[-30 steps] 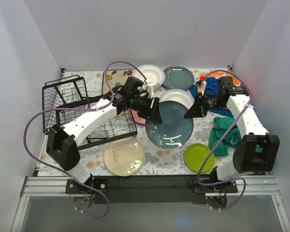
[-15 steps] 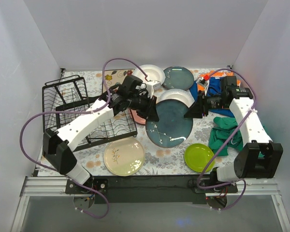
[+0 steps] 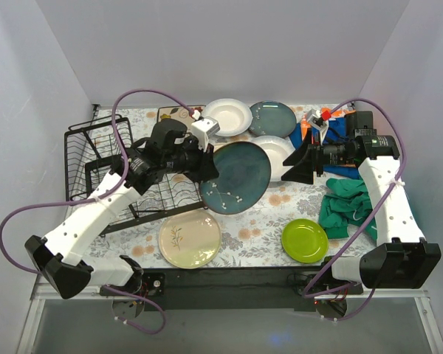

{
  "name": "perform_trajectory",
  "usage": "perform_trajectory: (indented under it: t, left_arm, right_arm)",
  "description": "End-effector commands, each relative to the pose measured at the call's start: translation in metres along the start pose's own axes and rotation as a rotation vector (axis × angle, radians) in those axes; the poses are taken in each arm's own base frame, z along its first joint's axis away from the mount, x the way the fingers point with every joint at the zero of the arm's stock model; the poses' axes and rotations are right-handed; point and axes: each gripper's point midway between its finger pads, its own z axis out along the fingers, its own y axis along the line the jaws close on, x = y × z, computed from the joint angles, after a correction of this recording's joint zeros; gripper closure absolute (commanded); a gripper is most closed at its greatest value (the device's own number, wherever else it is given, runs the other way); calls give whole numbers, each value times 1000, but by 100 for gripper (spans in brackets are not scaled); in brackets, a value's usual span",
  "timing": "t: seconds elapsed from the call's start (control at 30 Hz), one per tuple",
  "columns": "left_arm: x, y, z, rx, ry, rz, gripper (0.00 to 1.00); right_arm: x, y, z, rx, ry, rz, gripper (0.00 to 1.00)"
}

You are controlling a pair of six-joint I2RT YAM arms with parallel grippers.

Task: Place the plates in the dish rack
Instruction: Pass the plate from the left arm to the right

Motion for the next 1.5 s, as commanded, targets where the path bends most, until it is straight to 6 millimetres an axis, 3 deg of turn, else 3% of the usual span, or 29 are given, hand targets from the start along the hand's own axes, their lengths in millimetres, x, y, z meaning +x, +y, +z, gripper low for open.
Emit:
perform_trajectory:
  t: [0.0, 0.53, 1.0, 1.47]
  left_arm:
    - [-38, -9, -34, -14, -162, 75, 100]
    - [-50, -4, -59, -86, -190, 144, 100]
    - [-77, 8, -87, -202, -248, 259, 100]
    - [-143, 25, -173, -492, -411, 603, 100]
  right_arm:
    - [-12, 13, -2, -25, -24, -48, 22]
    - [-4, 12, -3, -2, -8, -67, 22]
    - [-8, 13, -4, 8, -7, -103, 21]
    - [-2, -6, -4, 57, 36, -93, 21]
